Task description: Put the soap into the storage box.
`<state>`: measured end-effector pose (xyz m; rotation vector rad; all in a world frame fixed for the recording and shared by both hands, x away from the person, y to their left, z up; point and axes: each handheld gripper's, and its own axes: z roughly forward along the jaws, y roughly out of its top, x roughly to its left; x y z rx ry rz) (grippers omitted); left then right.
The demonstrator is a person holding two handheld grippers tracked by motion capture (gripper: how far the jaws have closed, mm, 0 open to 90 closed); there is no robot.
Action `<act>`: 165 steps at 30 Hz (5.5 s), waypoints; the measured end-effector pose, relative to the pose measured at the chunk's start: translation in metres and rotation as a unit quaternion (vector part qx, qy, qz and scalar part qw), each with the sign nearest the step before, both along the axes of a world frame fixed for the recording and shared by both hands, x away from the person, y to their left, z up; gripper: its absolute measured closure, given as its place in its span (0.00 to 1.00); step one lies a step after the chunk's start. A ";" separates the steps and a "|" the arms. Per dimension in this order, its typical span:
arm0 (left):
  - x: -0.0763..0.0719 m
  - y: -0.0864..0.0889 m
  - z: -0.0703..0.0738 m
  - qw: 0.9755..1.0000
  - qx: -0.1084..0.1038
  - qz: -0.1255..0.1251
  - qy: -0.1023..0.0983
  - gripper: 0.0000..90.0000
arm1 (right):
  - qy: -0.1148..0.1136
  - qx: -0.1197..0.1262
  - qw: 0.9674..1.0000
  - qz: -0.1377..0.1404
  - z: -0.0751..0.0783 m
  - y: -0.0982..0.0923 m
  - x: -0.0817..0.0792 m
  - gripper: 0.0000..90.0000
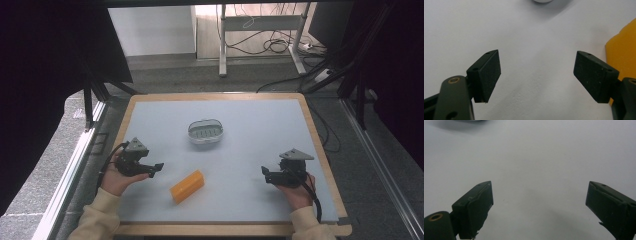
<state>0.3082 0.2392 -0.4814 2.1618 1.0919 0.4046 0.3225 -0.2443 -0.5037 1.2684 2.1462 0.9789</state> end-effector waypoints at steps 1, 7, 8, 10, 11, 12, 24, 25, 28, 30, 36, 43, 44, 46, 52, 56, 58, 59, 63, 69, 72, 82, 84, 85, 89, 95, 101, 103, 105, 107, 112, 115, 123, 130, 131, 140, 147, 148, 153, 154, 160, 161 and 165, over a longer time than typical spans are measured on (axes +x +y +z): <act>-0.001 0.000 0.001 1.000 0.001 0.001 0.000 0.24 | 0.003 0.001 1.000 0.002 0.000 -0.001 -0.002 0.09; -0.005 0.000 0.005 1.000 0.002 0.000 -0.003 0.24 | 0.008 -0.003 1.000 0.006 -0.002 -0.001 -0.003 0.09; -0.005 0.000 0.005 1.000 0.002 0.001 -0.003 0.24 | 0.007 -0.003 1.000 0.005 -0.003 0.000 -0.003 0.09; -0.005 0.001 0.006 1.000 0.002 0.001 -0.002 0.24 | 0.006 -0.005 1.000 0.007 -0.002 0.000 -0.003 0.10; -0.005 0.001 0.006 1.000 0.002 0.001 -0.001 0.24 | 0.006 -0.005 1.000 0.007 -0.002 0.000 -0.003 0.10; -0.005 0.001 0.007 1.000 0.001 0.002 -0.001 0.25 | 0.004 -0.006 1.000 0.008 -0.002 0.000 -0.004 0.10; -0.006 0.001 0.007 1.000 -0.001 -0.001 0.007 0.26 | 0.001 -0.003 1.000 0.011 -0.002 -0.001 -0.005 0.12; -0.006 0.001 0.007 1.000 -0.002 -0.001 0.008 0.27 | 0.000 -0.005 1.000 0.012 -0.002 -0.001 -0.005 0.12; -0.006 0.001 0.007 1.000 -0.001 -0.003 0.010 0.27 | -0.001 -0.006 1.000 0.013 -0.002 -0.001 -0.004 0.12; -0.006 0.002 0.010 1.000 0.000 -0.004 0.013 0.27 | 0.001 -0.004 1.000 0.013 -0.003 -0.002 -0.004 0.12; -0.011 0.001 0.019 1.000 -0.003 -0.008 0.011 0.27 | -0.002 -0.004 1.000 0.013 -0.002 -0.003 -0.004 0.13; -0.016 0.000 0.029 1.000 -0.003 -0.011 0.025 0.27 | -0.002 -0.008 1.000 0.014 -0.004 -0.004 -0.003 0.13; -0.016 -0.001 0.029 1.000 -0.001 -0.013 0.025 0.27 | -0.002 -0.008 1.000 0.014 -0.004 -0.004 -0.002 0.13; -0.017 -0.004 0.031 1.000 -0.001 -0.016 0.025 0.27 | -0.002 -0.009 1.000 0.014 -0.004 -0.005 -0.002 0.13; -0.021 -0.013 0.034 0.999 0.004 -0.030 0.026 0.27 | -0.003 -0.007 1.000 0.009 -0.004 -0.005 -0.002 0.13; -0.024 -0.016 0.037 0.999 0.005 -0.034 0.028 0.27 | -0.002 -0.007 1.000 0.008 -0.004 -0.006 -0.002 0.13; -0.025 -0.018 0.039 0.999 0.004 -0.035 0.029 0.27 | -0.002 -0.007 1.000 0.009 -0.004 -0.006 -0.002 0.13; -0.026 -0.020 0.040 0.999 0.003 -0.035 0.030 0.27 | -0.002 -0.007 1.000 0.010 -0.004 -0.006 -0.002 0.13; -0.027 -0.024 0.039 0.999 0.007 -0.041 0.034 0.26 | -0.003 -0.009 1.000 0.010 -0.004 -0.006 -0.002 0.13; -0.029 -0.030 0.038 0.998 0.012 -0.048 0.039 0.26 | -0.006 -0.007 1.000 0.011 -0.004 -0.006 -0.002 0.13; -0.029 -0.033 0.038 0.998 0.013 -0.053 0.040 0.26 | -0.006 -0.007 1.000 0.011 -0.004 -0.006 -0.002 0.13; -0.033 -0.047 0.036 0.996 0.020 -0.070 0.044 0.25 | -0.005 -0.009 1.000 0.012 -0.005 -0.005 -0.002 0.13; -0.034 -0.052 0.035 0.996 0.023 -0.076 0.046 0.25 | -0.005 -0.010 1.000 0.012 -0.005 -0.005 -0.002 0.13; -0.035 -0.053 0.034 0.996 0.023 -0.077 0.046 0.25 | -0.005 -0.010 1.000 0.012 -0.005 -0.005 -0.002 0.13; -0.035 -0.057 0.033 0.995 0.027 -0.082 0.049 0.25 | -0.004 -0.011 1.000 0.011 -0.005 -0.005 -0.002 0.13; -0.037 -0.063 0.031 0.995 0.027 -0.086 0.050 0.25 | -0.004 -0.013 1.000 0.011 -0.005 -0.005 -0.002 0.13; -0.038 -0.069 0.029 0.994 0.027 -0.089 0.052 0.25 | -0.003 -0.014 1.000 0.010 -0.005 -0.005 -0.002 0.13; -0.038 -0.070 0.029 0.994 0.028 -0.090 0.053 0.25 | -0.003 -0.014 1.000 0.010 -0.005 -0.005 -0.002 0.13; -0.039 -0.072 0.028 0.994 0.029 -0.091 0.054 0.25 | -0.003 -0.014 1.000 0.010 -0.005 -0.005 -0.002 0.13; -0.039 -0.074 0.027 0.994 0.030 -0.091 0.055 0.25 | -0.003 -0.015 1.000 0.011 -0.005 -0.005 -0.002 0.13; -0.040 -0.080 0.024 0.993 0.034 -0.096 0.059 0.25 | -0.003 -0.016 1.000 0.011 -0.005 -0.004 -0.002 0.13; -0.040 -0.083 0.021 0.993 0.034 -0.096 0.061 0.25 | -0.003 -0.016 1.000 0.010 -0.005 -0.004 -0.002 0.13; -0.036 -0.093 0.014 0.992 0.051 -0.094 0.066 0.25 | -0.001 -0.017 1.000 0.011 -0.006 -0.004 -0.001 0.13; -0.031 -0.102 0.008 0.991 0.058 -0.096 0.075 0.26 | -0.001 -0.017 1.000 0.009 -0.006 -0.004 -0.002 0.13; -0.030 -0.105 0.006 0.991 0.057 -0.097 0.078 0.26 | -0.001 -0.018 1.000 0.009 -0.006 -0.004 -0.001 0.13; -0.024 -0.117 -0.001 0.989 0.059 -0.096 0.096 0.33 | 0.000 -0.019 1.000 0.005 -0.006 -0.005 -0.001 0.13; -0.022 -0.124 -0.005 0.987 0.067 -0.100 0.108 0.39 | -0.001 -0.021 1.000 0.005 -0.005 -0.005 -0.001 0.13; -0.021 -0.126 -0.007 0.987 0.067 -0.097 0.112 0.39 | -0.001 -0.021 1.000 0.005 -0.005 -0.005 -0.001 0.13; -0.020 -0.128 -0.012 0.985 0.072 -0.097 0.120 0.43 | -0.003 -0.021 1.000 0.003 -0.005 -0.005 -0.001 0.13; -0.020 -0.128 -0.014 0.985 0.076 -0.097 0.123 0.46 | -0.003 -0.022 1.000 0.003 -0.006 -0.005 -0.001 0.13; -0.020 -0.131 -0.017 0.983 0.083 -0.099 0.131 0.61 | -0.003 -0.027 1.000 0.003 -0.005 -0.005 -0.002 0.13; -0.019 -0.130 -0.016 0.983 0.087 -0.094 0.129 0.63 | -0.006 -0.034 0.999 0.003 -0.005 -0.004 -0.002 0.13; -0.018 -0.129 -0.016 0.983 0.086 -0.093 0.131 0.68 | -0.006 -0.035 0.999 0.004 -0.005 -0.003 -0.002 0.13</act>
